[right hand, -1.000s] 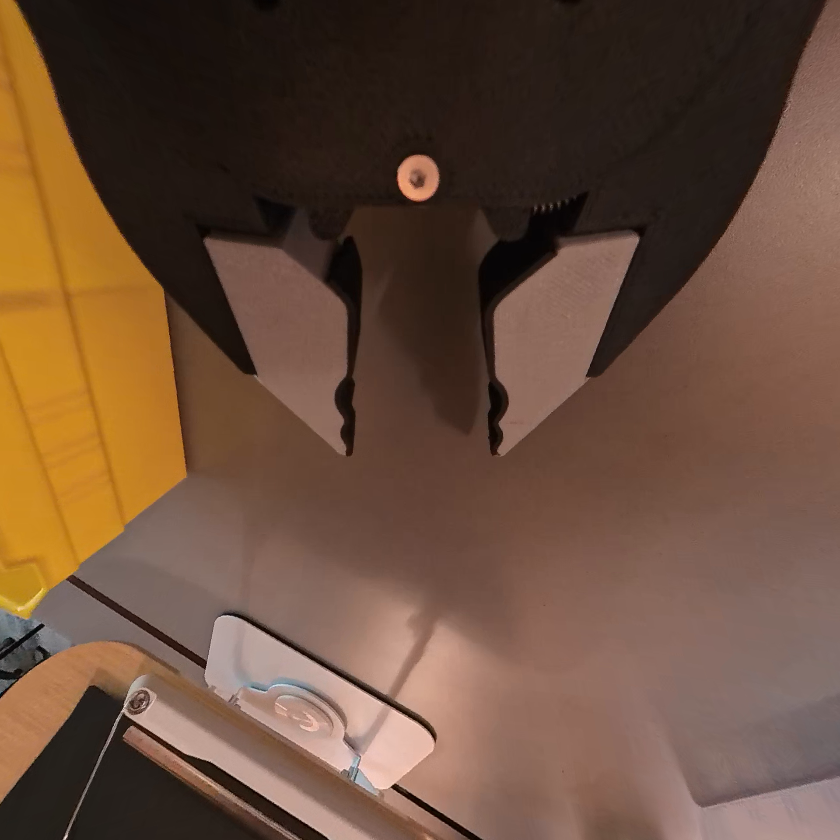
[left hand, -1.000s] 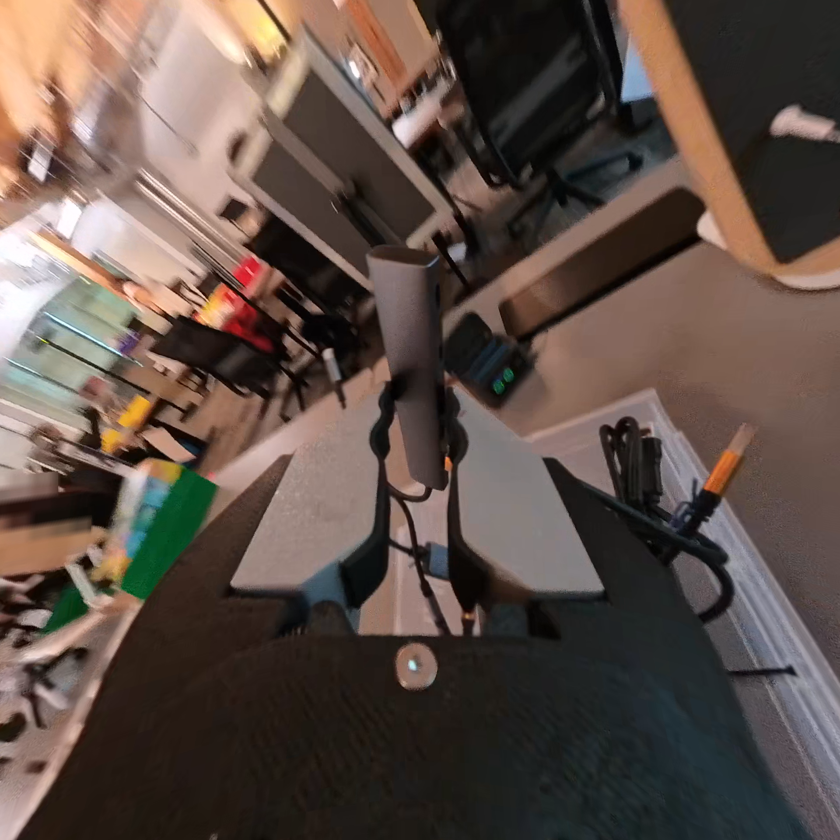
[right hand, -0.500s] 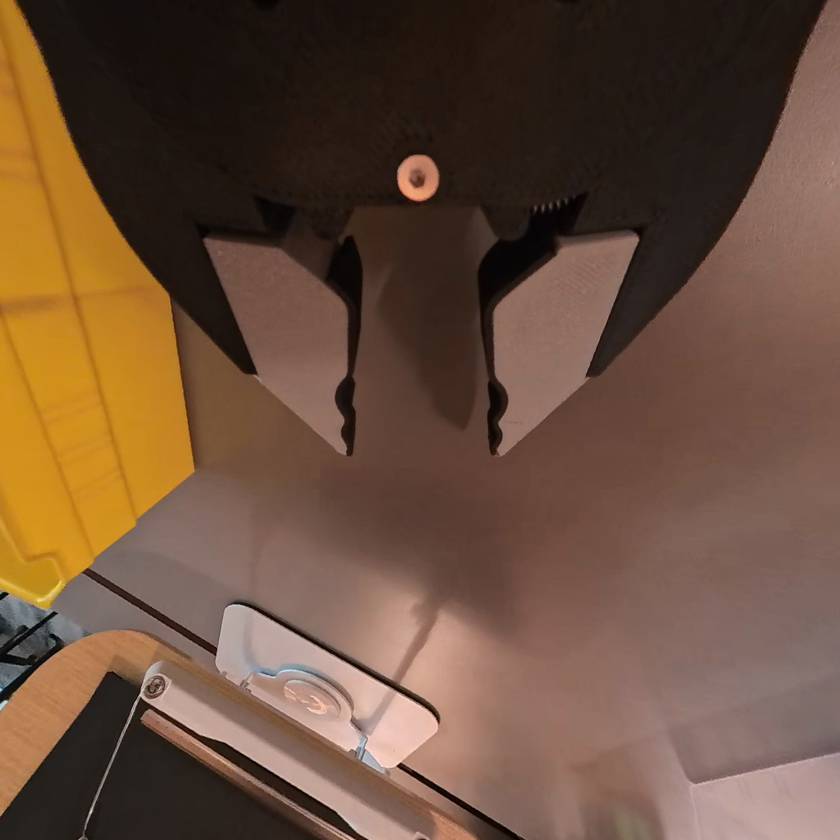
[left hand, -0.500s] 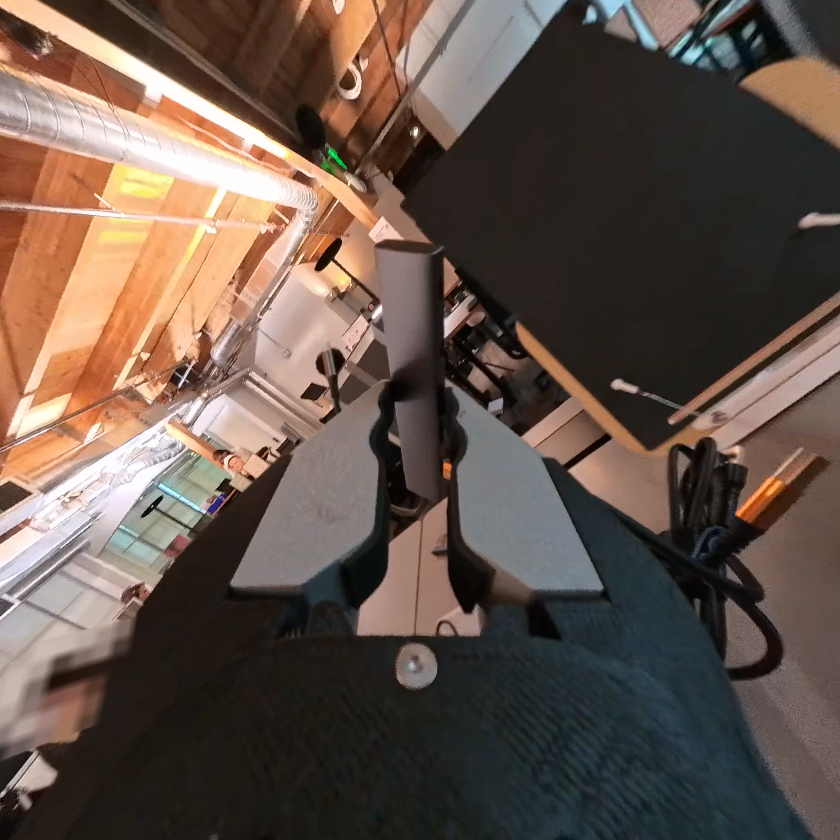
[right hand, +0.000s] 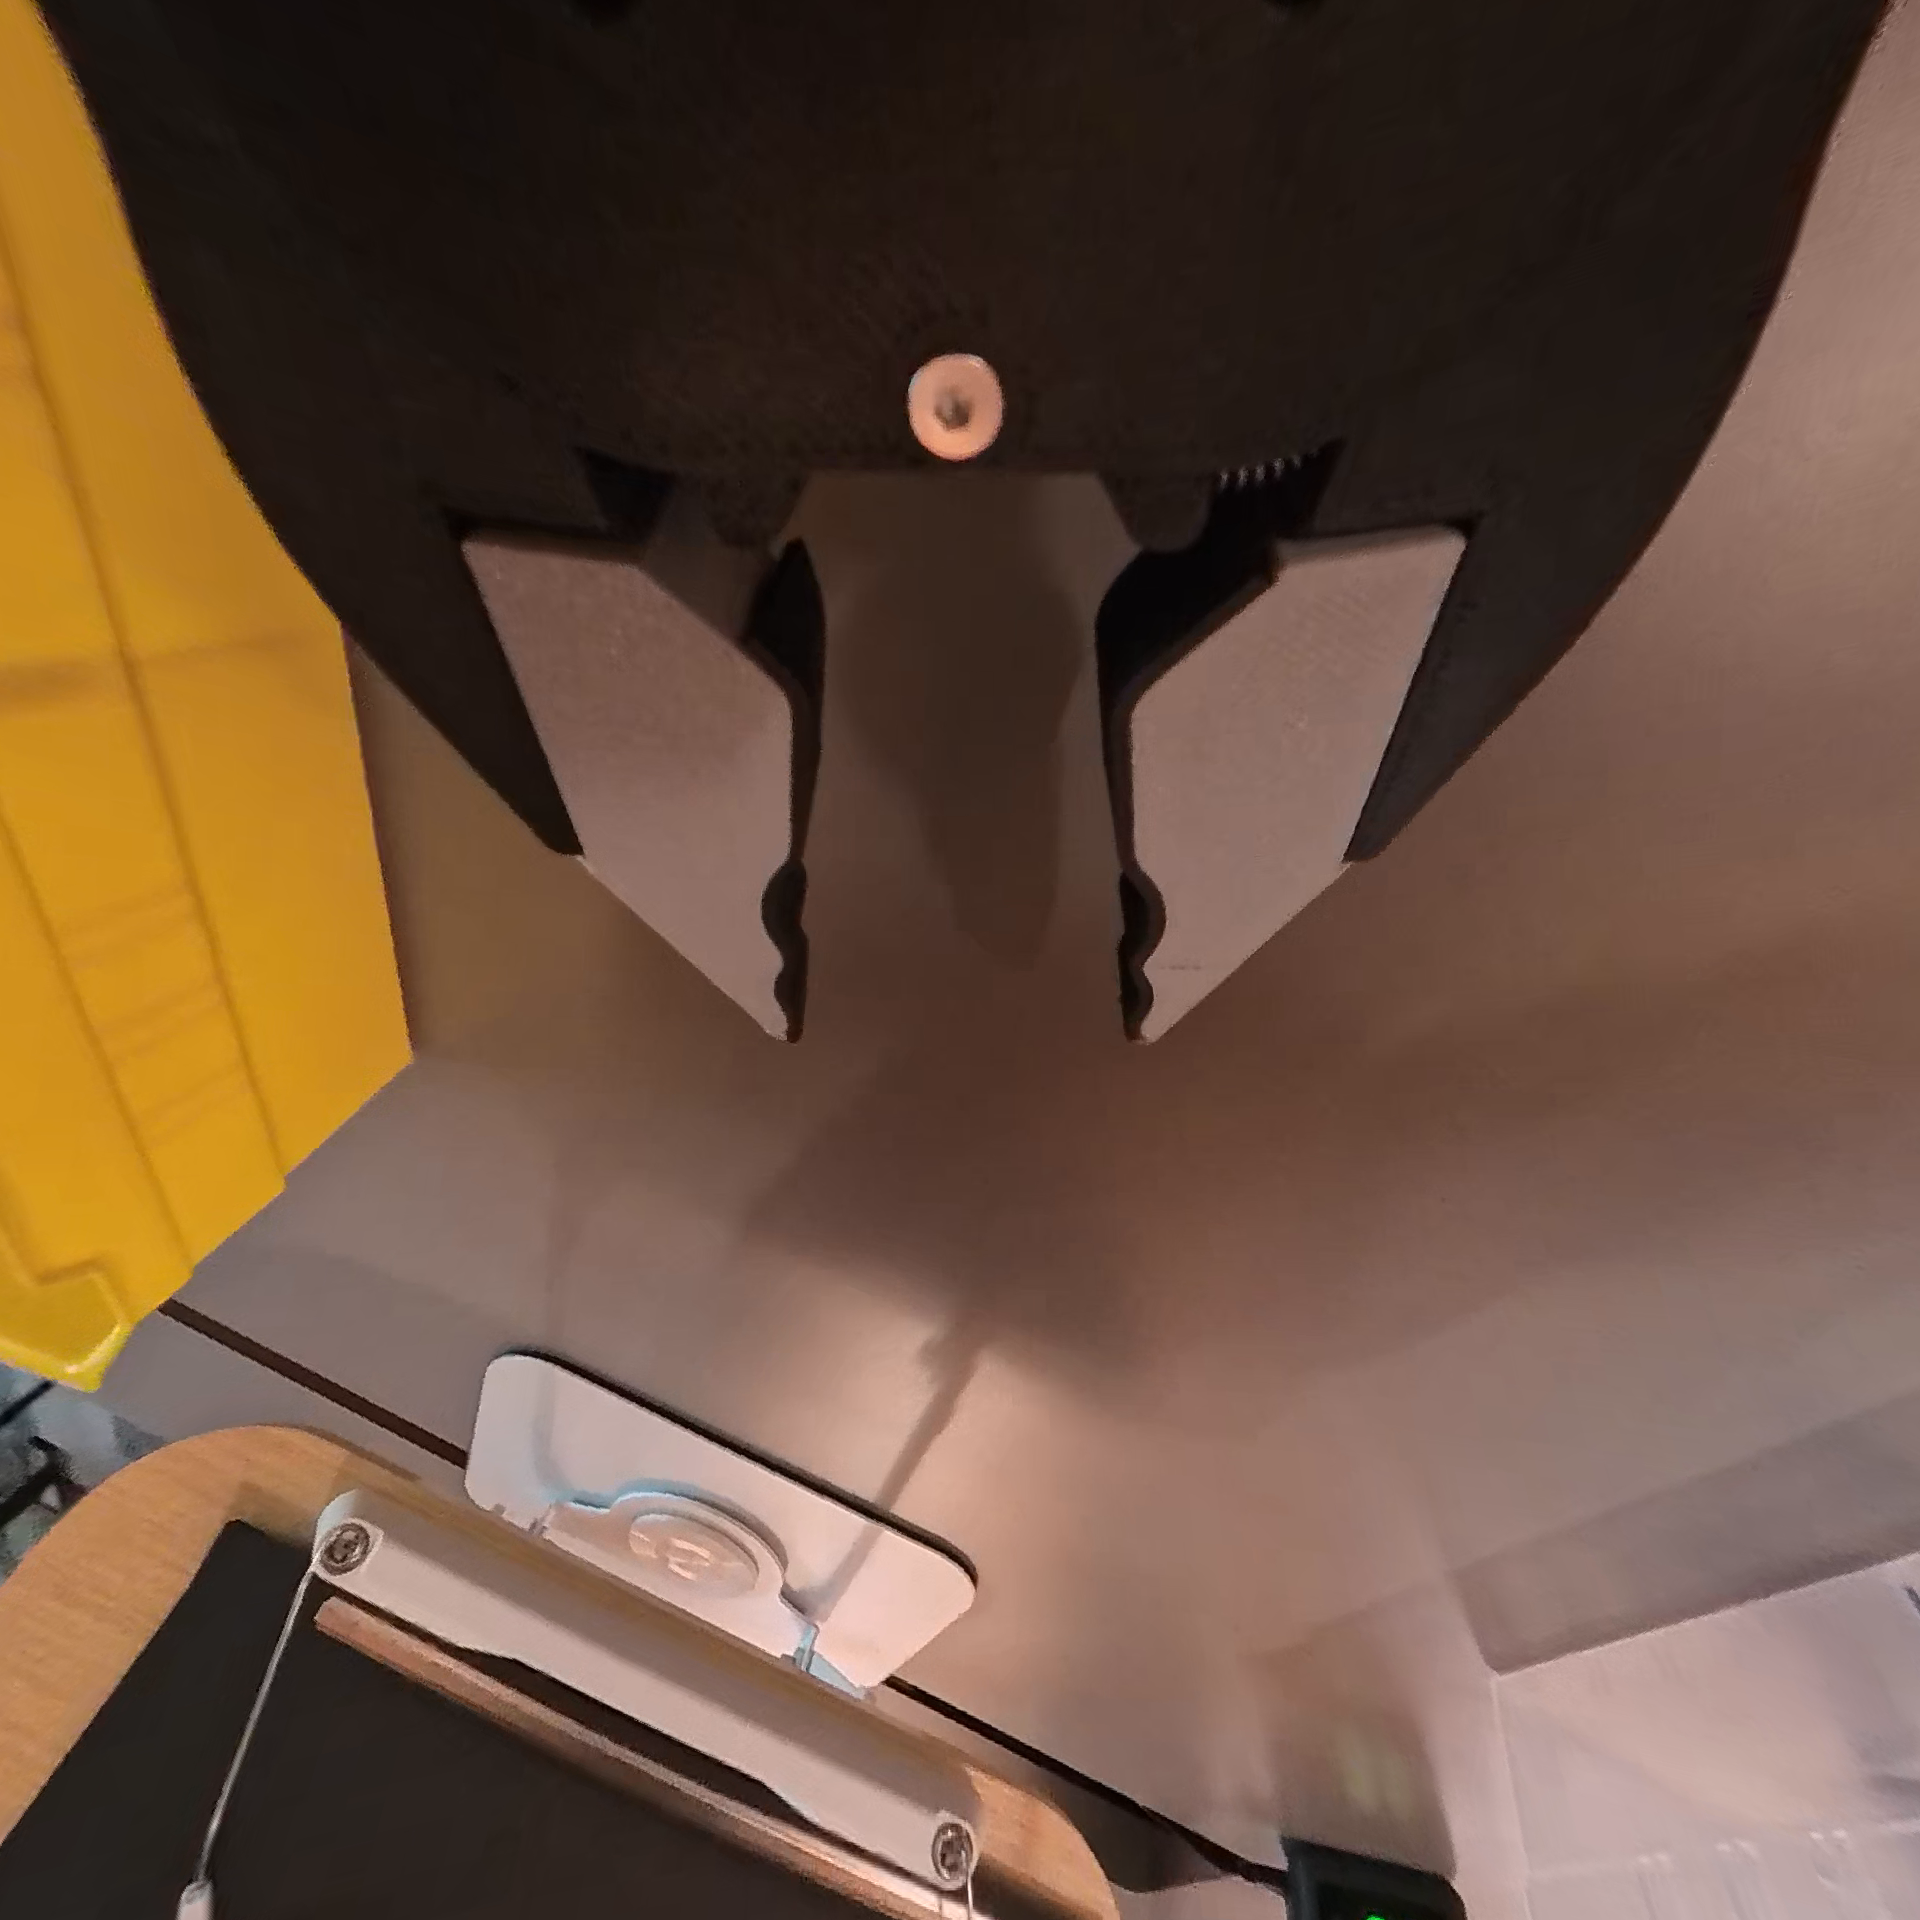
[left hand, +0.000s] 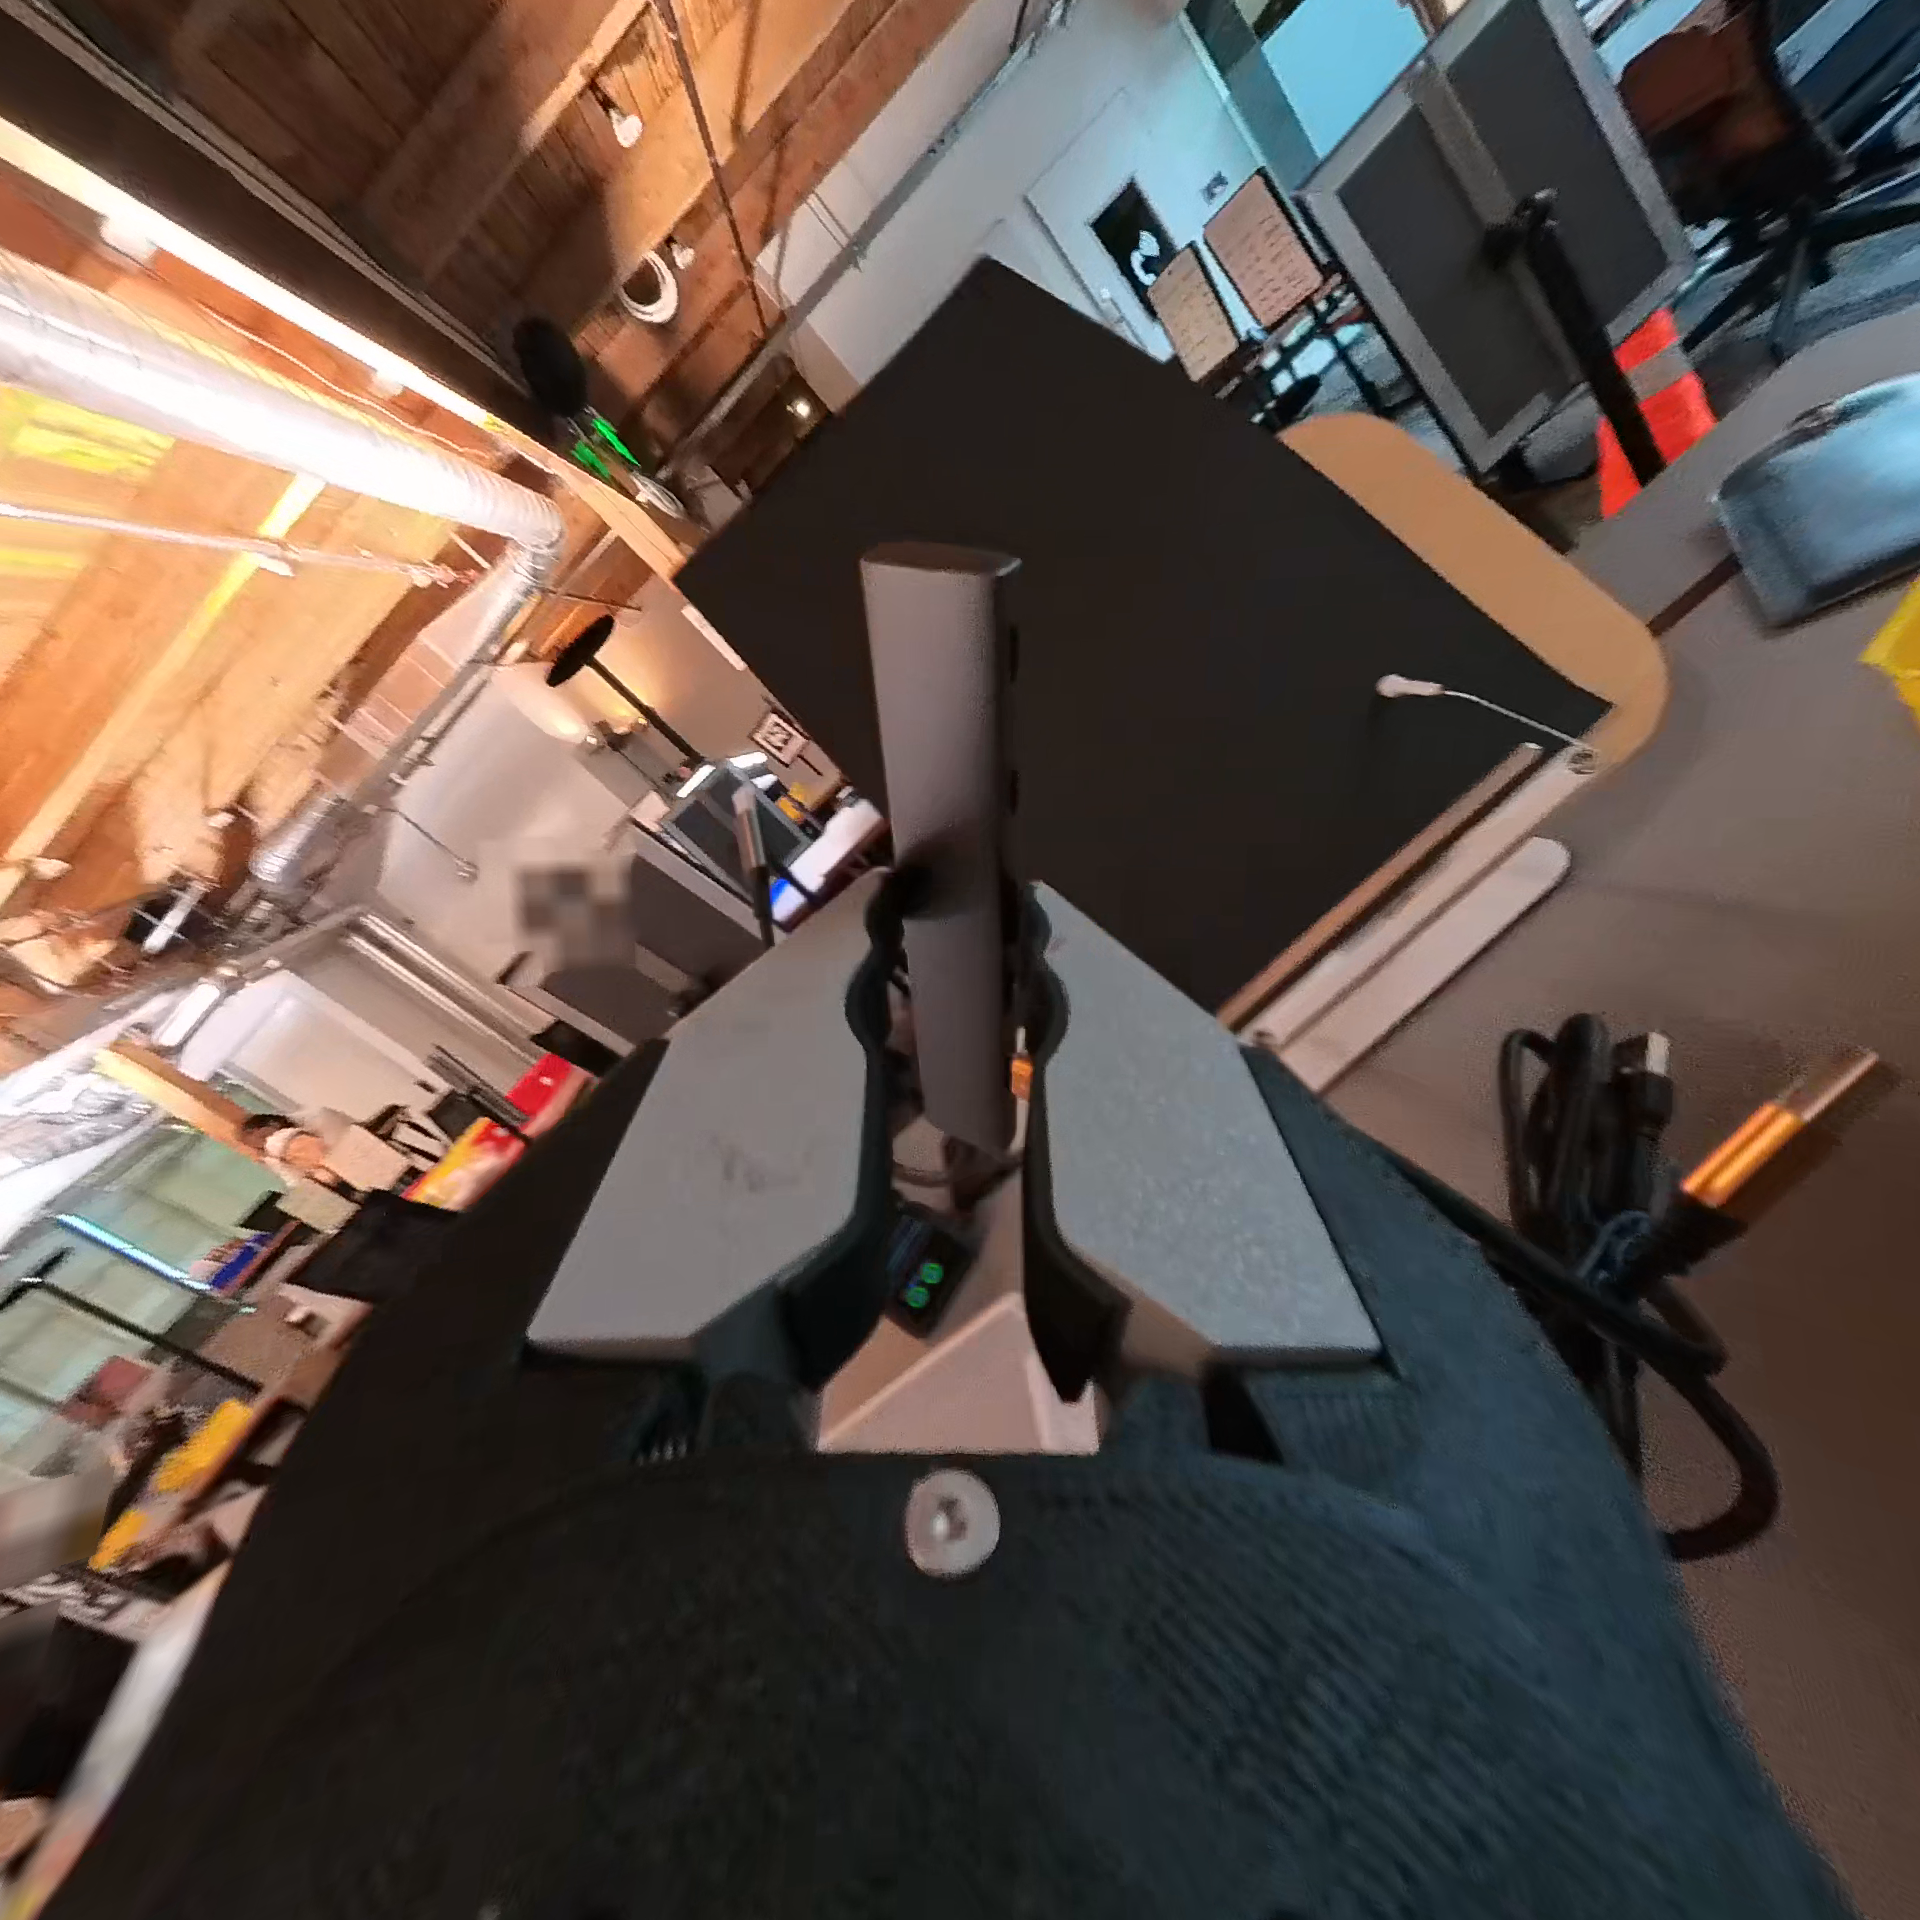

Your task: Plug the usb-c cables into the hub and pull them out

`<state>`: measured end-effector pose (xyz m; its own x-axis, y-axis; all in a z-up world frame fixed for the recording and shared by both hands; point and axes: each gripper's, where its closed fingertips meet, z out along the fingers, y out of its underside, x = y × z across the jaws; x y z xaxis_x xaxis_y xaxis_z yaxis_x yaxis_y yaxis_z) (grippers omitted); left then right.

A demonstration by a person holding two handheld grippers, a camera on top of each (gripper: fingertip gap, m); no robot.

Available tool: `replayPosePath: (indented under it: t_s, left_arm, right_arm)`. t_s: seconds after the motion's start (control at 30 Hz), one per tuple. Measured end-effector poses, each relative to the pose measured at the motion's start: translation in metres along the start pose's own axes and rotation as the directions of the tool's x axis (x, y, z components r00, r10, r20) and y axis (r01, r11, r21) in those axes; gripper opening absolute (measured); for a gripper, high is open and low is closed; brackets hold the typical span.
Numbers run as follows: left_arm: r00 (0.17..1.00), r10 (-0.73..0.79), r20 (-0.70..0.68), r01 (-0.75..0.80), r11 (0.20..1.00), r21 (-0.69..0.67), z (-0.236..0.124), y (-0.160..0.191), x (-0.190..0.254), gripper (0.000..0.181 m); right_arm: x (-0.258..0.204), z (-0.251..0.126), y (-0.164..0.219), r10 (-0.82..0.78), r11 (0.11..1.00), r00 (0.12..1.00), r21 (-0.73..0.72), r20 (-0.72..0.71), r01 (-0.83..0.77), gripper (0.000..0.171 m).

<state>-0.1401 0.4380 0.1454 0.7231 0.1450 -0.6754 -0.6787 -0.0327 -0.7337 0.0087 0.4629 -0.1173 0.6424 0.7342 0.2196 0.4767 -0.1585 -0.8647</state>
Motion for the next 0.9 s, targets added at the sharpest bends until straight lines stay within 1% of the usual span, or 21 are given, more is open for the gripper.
replayPosePath:
  t_s: [0.13,0.2,0.27,0.4,0.5,0.57,0.9]
  left_arm:
    - [0.992,-0.075,-0.102,0.073,0.997,-0.024,-0.002,0.023,0.039,0.020]
    - [0.982,-0.086,-0.168,0.082,0.996,-0.031,-0.006,0.035,0.061,0.020]
    - [0.980,-0.071,-0.187,0.060,0.996,-0.062,-0.009,0.050,0.077,0.020]
    - [0.980,0.003,-0.199,-0.021,0.996,-0.092,-0.013,0.070,0.103,0.020]
    - [0.975,-0.016,-0.221,-0.008,0.994,-0.107,-0.013,0.077,0.114,0.020]
    - [0.973,-0.033,-0.231,0.006,0.993,-0.117,-0.012,0.081,0.118,0.020]
    - [0.967,-0.078,-0.241,0.048,0.991,-0.129,-0.012,0.087,0.125,0.020]
  right_arm:
    - [-0.005,-0.008,-0.012,0.046,0.994,0.996,0.091,0.078,-0.053,0.061]
    - [-0.007,-0.015,-0.022,0.090,0.980,0.985,0.162,0.150,-0.115,0.062]
    - [-0.005,-0.021,-0.030,0.147,0.957,0.966,0.215,0.212,-0.193,0.062]
    - [0.006,-0.022,-0.030,0.289,0.911,0.907,0.201,0.307,-0.359,0.064]
    - [0.013,-0.026,-0.031,0.347,0.877,0.873,0.212,0.344,-0.432,0.064]
    - [0.016,-0.027,-0.032,0.352,0.871,0.876,0.227,0.331,-0.436,0.063]
    - [0.009,-0.024,-0.030,0.283,0.911,0.919,0.221,0.275,-0.347,0.062]
